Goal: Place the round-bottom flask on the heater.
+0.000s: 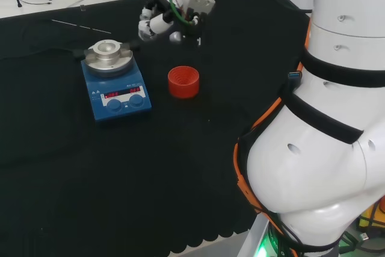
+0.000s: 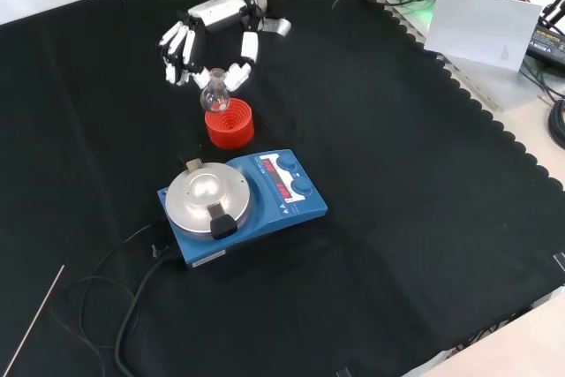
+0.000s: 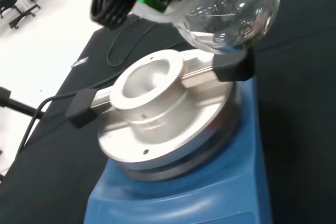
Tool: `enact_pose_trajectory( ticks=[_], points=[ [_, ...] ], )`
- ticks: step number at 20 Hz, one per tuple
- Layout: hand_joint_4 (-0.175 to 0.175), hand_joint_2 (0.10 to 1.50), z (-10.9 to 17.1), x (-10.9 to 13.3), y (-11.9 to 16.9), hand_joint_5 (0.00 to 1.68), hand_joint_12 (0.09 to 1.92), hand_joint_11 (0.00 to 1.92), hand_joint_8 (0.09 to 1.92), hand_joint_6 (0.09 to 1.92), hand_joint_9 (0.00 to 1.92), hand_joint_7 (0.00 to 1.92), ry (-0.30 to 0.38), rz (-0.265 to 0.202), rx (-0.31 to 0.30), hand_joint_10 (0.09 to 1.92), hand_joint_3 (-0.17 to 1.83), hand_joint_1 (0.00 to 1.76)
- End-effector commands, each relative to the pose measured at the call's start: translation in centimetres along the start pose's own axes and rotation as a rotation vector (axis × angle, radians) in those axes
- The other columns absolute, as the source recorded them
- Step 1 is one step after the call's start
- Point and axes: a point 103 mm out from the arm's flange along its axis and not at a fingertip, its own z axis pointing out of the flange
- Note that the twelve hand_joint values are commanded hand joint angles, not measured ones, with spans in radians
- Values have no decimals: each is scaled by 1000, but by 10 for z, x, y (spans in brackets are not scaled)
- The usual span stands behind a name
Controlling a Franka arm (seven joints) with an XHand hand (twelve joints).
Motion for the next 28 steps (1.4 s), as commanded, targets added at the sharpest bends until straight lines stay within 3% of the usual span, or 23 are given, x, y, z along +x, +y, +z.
enact_pose_trajectory(
  ticks=[1,11,28],
  points=[
    [-18,637,17,25,16,1096,1313,336,571,1093,711,522,-21,-45,51,529,887,1125],
    [-19,634,27,41,43,1097,1312,337,571,1093,710,518,-9,-84,70,530,891,1126],
    [-21,630,50,51,74,1099,1312,338,573,1092,710,516,-7,-93,103,530,897,1127]
  ],
)
